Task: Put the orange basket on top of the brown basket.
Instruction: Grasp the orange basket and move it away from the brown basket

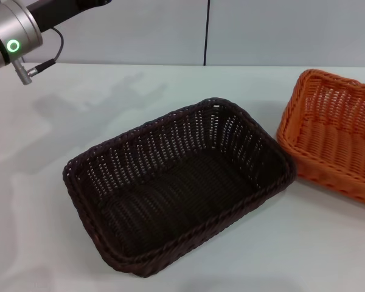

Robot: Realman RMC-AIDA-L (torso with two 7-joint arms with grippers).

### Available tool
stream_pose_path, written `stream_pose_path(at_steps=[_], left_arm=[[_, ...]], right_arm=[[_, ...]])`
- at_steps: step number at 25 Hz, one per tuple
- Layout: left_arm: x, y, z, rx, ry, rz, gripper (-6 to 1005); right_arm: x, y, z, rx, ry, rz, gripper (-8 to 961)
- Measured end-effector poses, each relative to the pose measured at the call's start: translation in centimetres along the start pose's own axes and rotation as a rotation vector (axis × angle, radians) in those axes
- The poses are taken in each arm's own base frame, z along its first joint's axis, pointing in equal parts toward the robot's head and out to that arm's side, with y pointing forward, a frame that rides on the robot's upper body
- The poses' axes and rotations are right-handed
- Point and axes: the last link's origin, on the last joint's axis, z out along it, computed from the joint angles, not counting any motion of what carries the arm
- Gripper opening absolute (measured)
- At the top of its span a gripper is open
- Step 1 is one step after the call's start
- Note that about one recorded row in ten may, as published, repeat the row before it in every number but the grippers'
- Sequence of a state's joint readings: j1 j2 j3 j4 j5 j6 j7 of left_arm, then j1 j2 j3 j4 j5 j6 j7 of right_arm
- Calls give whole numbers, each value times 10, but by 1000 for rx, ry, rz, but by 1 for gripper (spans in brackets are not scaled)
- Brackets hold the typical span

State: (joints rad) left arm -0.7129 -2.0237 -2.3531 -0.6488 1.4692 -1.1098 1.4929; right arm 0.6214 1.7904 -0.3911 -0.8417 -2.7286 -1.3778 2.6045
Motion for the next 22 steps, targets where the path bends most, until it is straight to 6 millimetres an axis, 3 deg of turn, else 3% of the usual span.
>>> stream_pose_path(at_steps=[3,22], left_arm=[[-1,0,-1,-1,-1,-4,862],[-1,-2,-3,8,3,-4,862]], right_arm=[[-1,-2,0,8,-11,3,204],[-7,-18,1,29,-143,82,168]])
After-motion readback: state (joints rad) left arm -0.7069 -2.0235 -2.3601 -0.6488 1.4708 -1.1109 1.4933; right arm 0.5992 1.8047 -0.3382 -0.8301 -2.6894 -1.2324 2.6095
